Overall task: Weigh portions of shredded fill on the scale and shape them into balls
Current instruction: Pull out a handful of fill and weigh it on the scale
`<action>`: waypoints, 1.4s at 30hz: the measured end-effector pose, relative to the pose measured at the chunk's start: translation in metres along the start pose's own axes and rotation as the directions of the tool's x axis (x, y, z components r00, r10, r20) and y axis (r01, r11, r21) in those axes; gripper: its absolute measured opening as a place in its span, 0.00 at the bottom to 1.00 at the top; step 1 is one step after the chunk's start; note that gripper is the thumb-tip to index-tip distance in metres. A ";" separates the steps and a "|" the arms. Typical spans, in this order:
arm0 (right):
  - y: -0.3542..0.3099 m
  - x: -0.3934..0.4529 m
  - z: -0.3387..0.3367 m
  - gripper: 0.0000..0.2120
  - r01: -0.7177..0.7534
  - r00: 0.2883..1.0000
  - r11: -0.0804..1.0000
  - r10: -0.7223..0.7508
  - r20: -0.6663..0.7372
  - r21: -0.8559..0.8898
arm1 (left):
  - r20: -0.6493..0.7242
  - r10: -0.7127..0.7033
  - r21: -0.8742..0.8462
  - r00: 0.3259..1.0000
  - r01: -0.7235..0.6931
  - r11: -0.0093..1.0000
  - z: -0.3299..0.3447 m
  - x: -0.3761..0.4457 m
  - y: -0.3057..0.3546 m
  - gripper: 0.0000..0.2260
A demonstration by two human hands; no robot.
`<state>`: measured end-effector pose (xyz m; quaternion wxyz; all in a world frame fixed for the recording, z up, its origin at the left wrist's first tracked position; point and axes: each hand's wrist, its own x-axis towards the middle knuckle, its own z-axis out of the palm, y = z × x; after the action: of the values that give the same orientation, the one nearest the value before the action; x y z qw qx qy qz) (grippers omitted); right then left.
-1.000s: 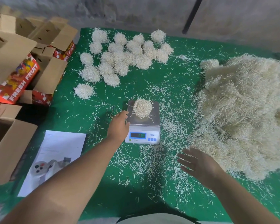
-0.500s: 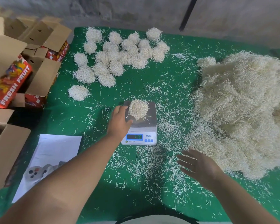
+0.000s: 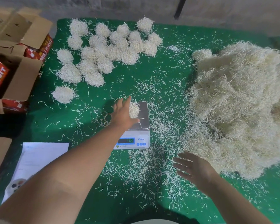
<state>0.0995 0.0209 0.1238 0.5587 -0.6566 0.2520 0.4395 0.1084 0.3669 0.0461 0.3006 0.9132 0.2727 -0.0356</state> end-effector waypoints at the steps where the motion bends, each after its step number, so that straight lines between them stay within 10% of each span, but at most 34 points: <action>1: -0.003 0.002 0.000 0.17 -0.002 1.000 1.000 0.002 0.003 -0.003 | 0.004 -0.002 0.014 1.000 0.002 1.000 0.003 0.003 0.002 0.53; 8: -0.024 0.008 0.007 0.14 0.034 0.999 0.999 -0.034 -0.004 -0.026 | -0.062 -0.021 0.006 0.998 0.022 1.000 0.017 0.014 0.003 0.35; 15: -0.062 -0.011 0.036 0.11 0.287 0.958 0.935 -0.286 0.037 -0.206 | -0.142 -0.202 -0.618 0.969 0.072 0.783 -0.033 -0.025 0.039 0.31; 25: -0.126 -0.094 0.097 0.23 0.767 0.640 0.525 -0.674 0.370 -0.369 | 0.098 -0.106 -0.913 0.990 0.132 0.386 -0.090 -0.141 0.093 0.32; 32: -0.137 -0.156 0.100 0.18 0.844 0.518 0.394 -0.773 0.366 -0.364 | -0.042 -0.032 -0.931 0.999 -0.028 0.363 -0.138 -0.165 0.134 0.39; 42: -0.166 -0.233 0.119 0.07 0.955 0.270 0.231 -0.936 0.224 -0.187 | -0.364 0.131 -0.836 0.922 -0.386 0.391 -0.231 -0.190 0.191 0.25</action>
<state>0.0870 0.1383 0.4100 0.6164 -0.7331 -0.2799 0.0649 0.0230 0.2800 0.3797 0.7042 0.6414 0.1369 0.2719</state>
